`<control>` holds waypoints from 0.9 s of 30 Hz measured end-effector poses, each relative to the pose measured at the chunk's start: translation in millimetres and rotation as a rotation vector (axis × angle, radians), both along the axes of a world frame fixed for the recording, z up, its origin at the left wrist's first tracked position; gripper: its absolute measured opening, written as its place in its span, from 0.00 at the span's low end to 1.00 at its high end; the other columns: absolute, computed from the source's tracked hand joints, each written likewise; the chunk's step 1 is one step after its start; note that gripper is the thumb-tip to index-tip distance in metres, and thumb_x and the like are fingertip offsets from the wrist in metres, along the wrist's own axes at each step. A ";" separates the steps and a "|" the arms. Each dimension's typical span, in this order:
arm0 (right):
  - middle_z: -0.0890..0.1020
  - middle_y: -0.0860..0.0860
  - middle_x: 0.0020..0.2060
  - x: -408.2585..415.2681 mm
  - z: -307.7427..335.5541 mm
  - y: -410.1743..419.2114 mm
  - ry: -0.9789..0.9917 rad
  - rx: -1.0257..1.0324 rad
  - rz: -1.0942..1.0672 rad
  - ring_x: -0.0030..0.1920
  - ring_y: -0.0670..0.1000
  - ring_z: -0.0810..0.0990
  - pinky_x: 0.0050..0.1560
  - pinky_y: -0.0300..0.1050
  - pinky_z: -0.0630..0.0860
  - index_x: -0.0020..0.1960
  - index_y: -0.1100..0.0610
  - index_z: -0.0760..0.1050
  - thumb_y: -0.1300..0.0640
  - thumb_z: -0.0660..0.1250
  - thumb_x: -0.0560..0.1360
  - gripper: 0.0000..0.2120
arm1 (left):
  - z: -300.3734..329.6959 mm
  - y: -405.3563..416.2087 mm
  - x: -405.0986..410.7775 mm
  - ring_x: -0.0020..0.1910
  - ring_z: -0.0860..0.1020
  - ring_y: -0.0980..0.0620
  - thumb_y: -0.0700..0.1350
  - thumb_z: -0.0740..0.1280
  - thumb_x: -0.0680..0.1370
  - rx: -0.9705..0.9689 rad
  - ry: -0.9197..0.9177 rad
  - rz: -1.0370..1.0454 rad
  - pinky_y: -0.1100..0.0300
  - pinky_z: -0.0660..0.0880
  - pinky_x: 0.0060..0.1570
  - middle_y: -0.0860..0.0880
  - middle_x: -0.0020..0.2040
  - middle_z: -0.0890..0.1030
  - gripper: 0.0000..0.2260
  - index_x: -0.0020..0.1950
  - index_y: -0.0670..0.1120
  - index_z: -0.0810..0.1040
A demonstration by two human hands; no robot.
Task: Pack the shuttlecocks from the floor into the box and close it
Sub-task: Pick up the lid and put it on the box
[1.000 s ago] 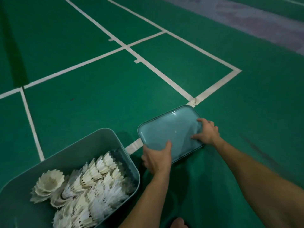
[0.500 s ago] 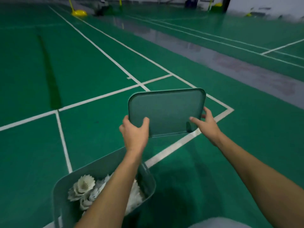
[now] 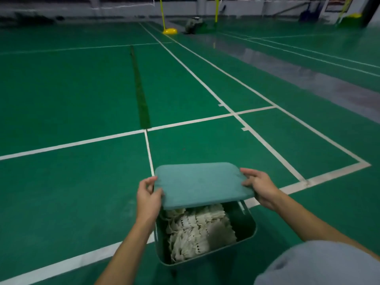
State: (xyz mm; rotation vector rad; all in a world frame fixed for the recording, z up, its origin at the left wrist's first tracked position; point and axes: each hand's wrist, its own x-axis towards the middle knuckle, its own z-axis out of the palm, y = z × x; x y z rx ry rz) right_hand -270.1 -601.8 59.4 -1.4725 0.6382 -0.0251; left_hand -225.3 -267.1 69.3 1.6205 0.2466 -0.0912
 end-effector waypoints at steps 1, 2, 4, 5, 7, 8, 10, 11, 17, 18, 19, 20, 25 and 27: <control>0.78 0.57 0.66 -4.3 -9.9 7.6 0.000 -0.050 0.038 0.64 0.58 0.79 0.68 0.55 0.76 0.72 0.62 0.72 0.78 0.61 0.76 0.27 | -7.6 5.8 -6.1 0.56 0.81 0.51 0.27 0.63 0.78 0.040 -0.005 -0.019 0.52 0.79 0.58 0.46 0.62 0.82 0.20 0.67 0.43 0.74; 0.77 0.56 0.68 -9.4 -21.1 12.7 -0.002 -0.101 0.068 0.65 0.56 0.78 0.68 0.53 0.76 0.72 0.60 0.72 0.77 0.61 0.76 0.27 | -16.7 10.7 -12.7 0.57 0.81 0.53 0.27 0.63 0.78 0.065 -0.009 -0.038 0.56 0.79 0.57 0.47 0.64 0.81 0.20 0.67 0.44 0.74; 0.78 0.55 0.69 -21.0 -39.3 19.1 -0.014 -0.196 0.097 0.64 0.53 0.79 0.63 0.46 0.76 0.70 0.56 0.75 0.77 0.62 0.76 0.27 | -32.8 17.3 -27.2 0.58 0.80 0.57 0.26 0.63 0.78 0.083 -0.009 -0.070 0.61 0.77 0.56 0.47 0.66 0.80 0.22 0.66 0.47 0.75; 0.78 0.54 0.69 -27.9 -43.5 22.1 -0.020 -0.223 0.104 0.63 0.51 0.79 0.60 0.42 0.76 0.69 0.55 0.76 0.77 0.62 0.76 0.27 | -39.1 19.5 -35.2 0.61 0.79 0.57 0.26 0.62 0.77 0.091 -0.013 -0.080 0.60 0.76 0.61 0.46 0.69 0.79 0.22 0.64 0.48 0.75; 0.77 0.52 0.68 -39.6 -49.8 24.9 -0.030 -0.261 0.126 0.64 0.51 0.78 0.62 0.43 0.75 0.69 0.54 0.76 0.77 0.61 0.77 0.27 | -51.6 21.2 -46.9 0.70 0.74 0.55 0.25 0.62 0.76 0.104 -0.029 -0.092 0.59 0.68 0.71 0.47 0.74 0.75 0.24 0.62 0.52 0.76; 0.76 0.51 0.69 -43.8 -52.0 25.4 -0.034 -0.270 0.134 0.67 0.52 0.76 0.67 0.46 0.74 0.70 0.54 0.76 0.77 0.61 0.77 0.28 | -57.8 22.6 -50.0 0.73 0.71 0.56 0.25 0.62 0.75 0.110 -0.037 -0.094 0.62 0.63 0.72 0.47 0.75 0.73 0.25 0.62 0.53 0.76; 0.74 0.49 0.71 -49.0 -54.5 25.7 -0.032 -0.315 0.165 0.71 0.51 0.72 0.75 0.50 0.68 0.70 0.54 0.76 0.76 0.61 0.76 0.29 | -66.3 24.6 -56.3 0.75 0.68 0.57 0.26 0.62 0.74 0.137 -0.053 -0.087 0.65 0.60 0.73 0.47 0.77 0.72 0.26 0.62 0.54 0.76; 0.73 0.48 0.72 -50.8 -54.9 26.5 -0.031 -0.349 0.188 0.72 0.50 0.71 0.76 0.50 0.65 0.71 0.54 0.76 0.76 0.61 0.76 0.29 | -71.2 25.9 -60.6 0.76 0.68 0.57 0.27 0.62 0.74 0.148 -0.055 -0.081 0.65 0.60 0.73 0.47 0.77 0.72 0.27 0.62 0.56 0.76; 0.69 0.47 0.76 -64.7 -60.2 24.2 -0.016 -0.423 0.247 0.77 0.48 0.65 0.80 0.54 0.59 0.72 0.56 0.75 0.76 0.61 0.76 0.29 | -85.1 34.3 -91.7 0.76 0.66 0.61 0.26 0.60 0.73 0.189 -0.033 -0.118 0.80 0.61 0.65 0.50 0.81 0.66 0.31 0.64 0.57 0.77; 0.68 0.48 0.76 -67.3 -61.7 23.3 -0.010 -0.422 0.243 0.77 0.49 0.65 0.80 0.54 0.59 0.72 0.56 0.75 0.77 0.60 0.76 0.29 | -83.6 33.5 -95.5 0.75 0.66 0.60 0.24 0.60 0.73 0.204 -0.034 -0.134 0.83 0.62 0.61 0.51 0.81 0.65 0.31 0.65 0.55 0.77; 0.68 0.49 0.77 -69.6 -62.5 23.2 0.003 -0.420 0.243 0.78 0.49 0.65 0.80 0.54 0.59 0.72 0.57 0.75 0.78 0.59 0.76 0.30 | -81.3 32.6 -98.7 0.74 0.66 0.60 0.24 0.60 0.73 0.222 -0.034 -0.147 0.84 0.62 0.57 0.52 0.80 0.65 0.31 0.66 0.54 0.77; 0.67 0.49 0.77 -71.4 -63.9 22.8 0.017 -0.419 0.243 0.78 0.49 0.64 0.81 0.53 0.59 0.73 0.58 0.75 0.79 0.58 0.75 0.31 | -80.1 32.0 -101.0 0.74 0.65 0.60 0.24 0.61 0.73 0.239 -0.040 -0.159 0.85 0.62 0.56 0.51 0.80 0.65 0.31 0.67 0.54 0.77; 0.64 0.49 0.79 -75.8 -70.7 20.5 0.048 -0.456 0.291 0.80 0.48 0.61 0.81 0.53 0.56 0.75 0.57 0.72 0.79 0.55 0.73 0.34 | -82.3 34.7 -108.0 0.80 0.62 0.57 0.34 0.68 0.76 0.398 -0.103 -0.223 0.72 0.61 0.69 0.51 0.85 0.57 0.29 0.74 0.55 0.73; 0.64 0.50 0.80 -76.5 -73.9 19.2 0.055 -0.484 0.305 0.80 0.47 0.61 0.82 0.52 0.55 0.75 0.57 0.71 0.79 0.55 0.74 0.34 | -84.7 34.0 -110.0 0.82 0.61 0.53 0.40 0.69 0.78 0.492 -0.117 -0.258 0.65 0.60 0.72 0.52 0.86 0.54 0.29 0.78 0.53 0.70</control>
